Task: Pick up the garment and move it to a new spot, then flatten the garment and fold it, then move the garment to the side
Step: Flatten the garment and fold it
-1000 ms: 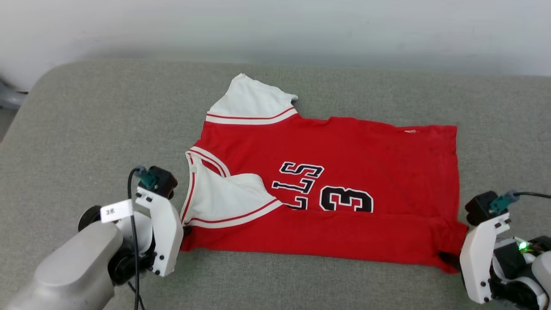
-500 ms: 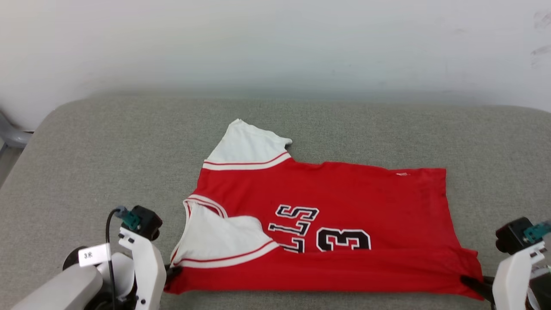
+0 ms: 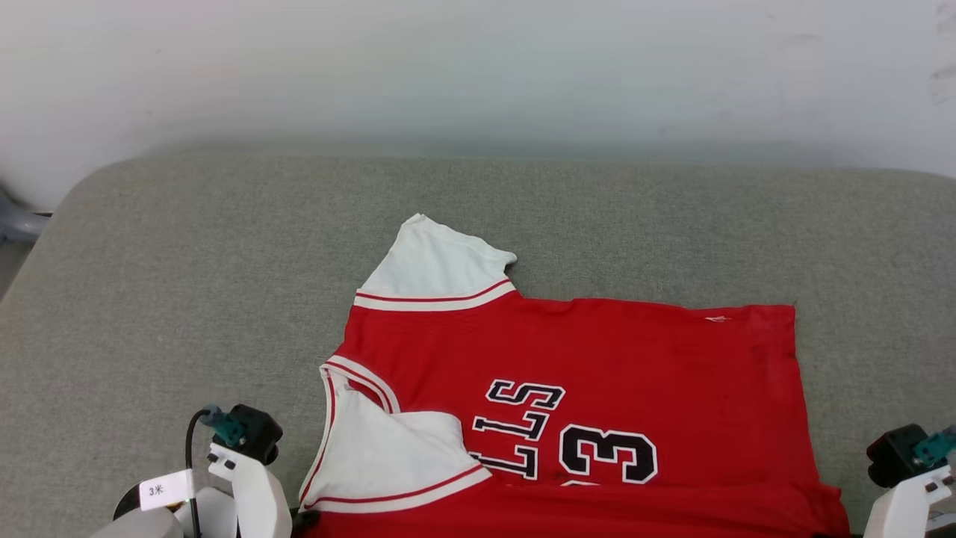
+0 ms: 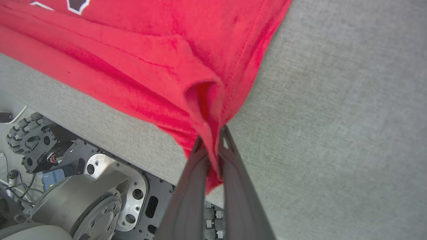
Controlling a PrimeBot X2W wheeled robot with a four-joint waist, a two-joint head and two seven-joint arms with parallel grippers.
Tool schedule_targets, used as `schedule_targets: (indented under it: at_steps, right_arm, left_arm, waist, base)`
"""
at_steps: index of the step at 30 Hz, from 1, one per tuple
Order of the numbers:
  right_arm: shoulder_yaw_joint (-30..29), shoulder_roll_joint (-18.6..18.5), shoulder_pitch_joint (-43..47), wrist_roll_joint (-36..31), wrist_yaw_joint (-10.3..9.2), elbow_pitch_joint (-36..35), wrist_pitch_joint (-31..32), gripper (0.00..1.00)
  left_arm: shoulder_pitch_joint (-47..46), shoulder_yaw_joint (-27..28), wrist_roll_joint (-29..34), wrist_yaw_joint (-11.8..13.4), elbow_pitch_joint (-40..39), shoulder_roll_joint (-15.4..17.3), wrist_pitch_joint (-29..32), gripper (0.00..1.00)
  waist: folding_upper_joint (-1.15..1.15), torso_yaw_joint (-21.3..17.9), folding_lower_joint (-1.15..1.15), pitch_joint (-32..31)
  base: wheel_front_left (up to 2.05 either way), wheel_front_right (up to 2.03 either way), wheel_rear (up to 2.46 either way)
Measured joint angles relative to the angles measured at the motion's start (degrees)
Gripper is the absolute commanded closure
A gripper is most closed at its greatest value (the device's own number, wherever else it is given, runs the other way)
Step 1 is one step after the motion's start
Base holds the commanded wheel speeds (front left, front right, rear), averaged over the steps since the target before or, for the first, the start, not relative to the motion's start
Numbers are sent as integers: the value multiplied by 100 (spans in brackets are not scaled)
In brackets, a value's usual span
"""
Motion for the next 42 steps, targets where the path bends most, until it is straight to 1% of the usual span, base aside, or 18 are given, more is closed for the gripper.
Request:
schedule_targets:
  at_steps: [7, 8, 9, 10, 13, 17, 19, 21, 25, 28, 31, 32, 36, 39, 42]
  right_arm:
    - [12, 304, 25, -205, 0, 377, -37, 100]
    - [18, 349, 25, -236, 0, 426, -88, 85]
    - [14, 388, 25, -252, 0, 466, -163, 50]
    - [5, 421, 25, -252, -1, 489, -226, 0]
    - [-109, 510, 43, -298, -1, 510, -509, 0]
    - [-371, 580, 88, -361, -3, 388, -981, 0]
    - [-599, 666, 109, -475, -3, 288, -1350, 0]
    - [-822, 777, 115, -619, -3, 182, -1692, 0]
    - [-1313, 1178, 67, -1127, -2, -1, -2442, 0]
    - [-1595, 1504, 15, -1502, -3, -181, -2872, 0]
    - [-1778, 1816, -70, -1822, -3, -412, -3203, 0]
    - [-1850, 1992, -113, -1965, -3, -576, -3371, 0]
    - [-1900, 2304, -222, -2197, -3, -873, -3572, 0]
    - [-1867, 2424, -324, -2306, -3, -1057, -3600, 0]
    - [-1838, 2514, -431, -2412, -3, -1177, -3624, 0]
  left_arm:
    - [69, -11, -64, -43, 414, -186, -113, 100]
    - [69, -13, -54, -48, 470, -204, -129, 85]
    - [69, -14, -41, -51, 517, -224, -170, 0]
    - [69, -9, -10, -40, 564, -250, -238, 0]
    - [69, 22, -2, -42, 616, -254, -336, 0]
    - [65, 107, 45, -37, 465, -132, -469, 0]
    - [44, 281, -60, -12, 332, -96, -612, 0]
    - [-121, 449, 10, 53, 252, -1, -824, 0]
    - [-461, 668, 192, 109, 237, 99, -1085, 0]
    - [-825, 837, 265, 137, 325, 44, -1248, 0]
    - [-1284, 901, 506, 107, 534, -27, -1338, 0]
    - [-1571, 969, 501, 52, 711, -169, -1328, 0]
    - [-2246, 994, 548, -119, 1126, -347, -1100, 0]
    - [-2735, 1007, 469, -266, 1467, -466, -728, 0]
    - [-3276, 971, 450, -358, 1764, -550, -230, 0]
  waist:
    - [0, 24, 0, 117]
    - [0, 30, 0, 115]
    - [0, 34, 0, 103]
    - [0, 39, 0, 83]
    - [0, 61, 0, -8]
    - [0, 88, 0, -154]
    - [0, 95, 0, -214]
    - [0, 87, 0, -249]
    - [0, 12, 0, -241]
    - [0, -65, 0, -162]
    - [0, -160, 0, -28]
    - [0, -232, 0, 93]
    - [0, -390, 0, 411]
    - [0, -522, 0, 694]
    - [0, -659, 1, 1005]
  base:
    - [0, 0, 0]
    - [0, 0, 0]
    - [0, 0, 0]
    - [0, 0, 0]
    - [0, 0, 0]
    - [0, 0, 0]
    - [0, 0, 0]
    - [0, 0, 0]
    - [0, 0, 0]
    - [0, 0, 0]
    - [0, 0, 0]
    - [0, 0, 0]
    - [0, 0, 0]
    - [0, 0, 0]
    - [0, 0, 0]
